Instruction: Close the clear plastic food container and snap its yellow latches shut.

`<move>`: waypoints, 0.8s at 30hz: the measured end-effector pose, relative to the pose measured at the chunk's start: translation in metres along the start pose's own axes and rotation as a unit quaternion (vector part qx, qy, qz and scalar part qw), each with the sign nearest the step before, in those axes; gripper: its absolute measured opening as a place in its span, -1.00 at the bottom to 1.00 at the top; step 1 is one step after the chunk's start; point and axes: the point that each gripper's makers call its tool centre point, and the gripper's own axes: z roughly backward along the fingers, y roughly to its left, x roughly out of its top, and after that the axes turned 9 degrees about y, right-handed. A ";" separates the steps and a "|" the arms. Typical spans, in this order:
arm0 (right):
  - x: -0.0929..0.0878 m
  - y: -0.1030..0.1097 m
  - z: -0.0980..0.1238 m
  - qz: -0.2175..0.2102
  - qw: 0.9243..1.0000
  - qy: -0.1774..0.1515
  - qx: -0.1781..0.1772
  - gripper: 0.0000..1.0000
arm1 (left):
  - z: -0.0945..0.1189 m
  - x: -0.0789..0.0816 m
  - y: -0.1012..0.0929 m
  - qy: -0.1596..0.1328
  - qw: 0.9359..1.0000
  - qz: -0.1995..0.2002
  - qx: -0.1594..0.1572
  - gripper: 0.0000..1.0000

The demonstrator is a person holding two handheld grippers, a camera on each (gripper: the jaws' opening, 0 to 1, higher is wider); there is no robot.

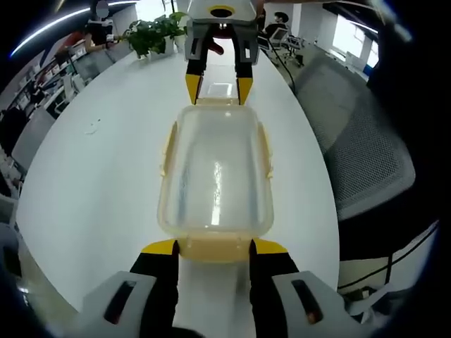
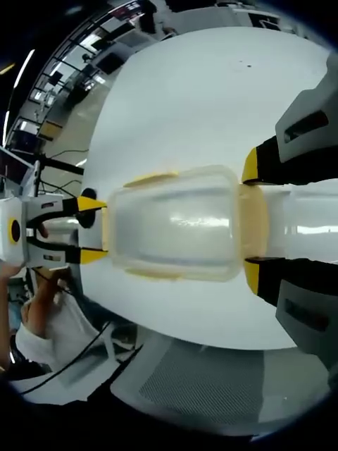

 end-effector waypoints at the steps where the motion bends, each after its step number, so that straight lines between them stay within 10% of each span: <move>1: -0.001 0.000 0.001 0.000 1.000 -0.001 0.000 -0.21 | 0.000 0.001 0.000 0.000 1.000 0.001 -0.001 -0.24; 24: -0.052 -0.001 0.022 -0.007 1.000 0.002 0.001 -0.21 | -0.016 0.054 -0.001 -0.006 1.000 0.000 -0.009 -0.24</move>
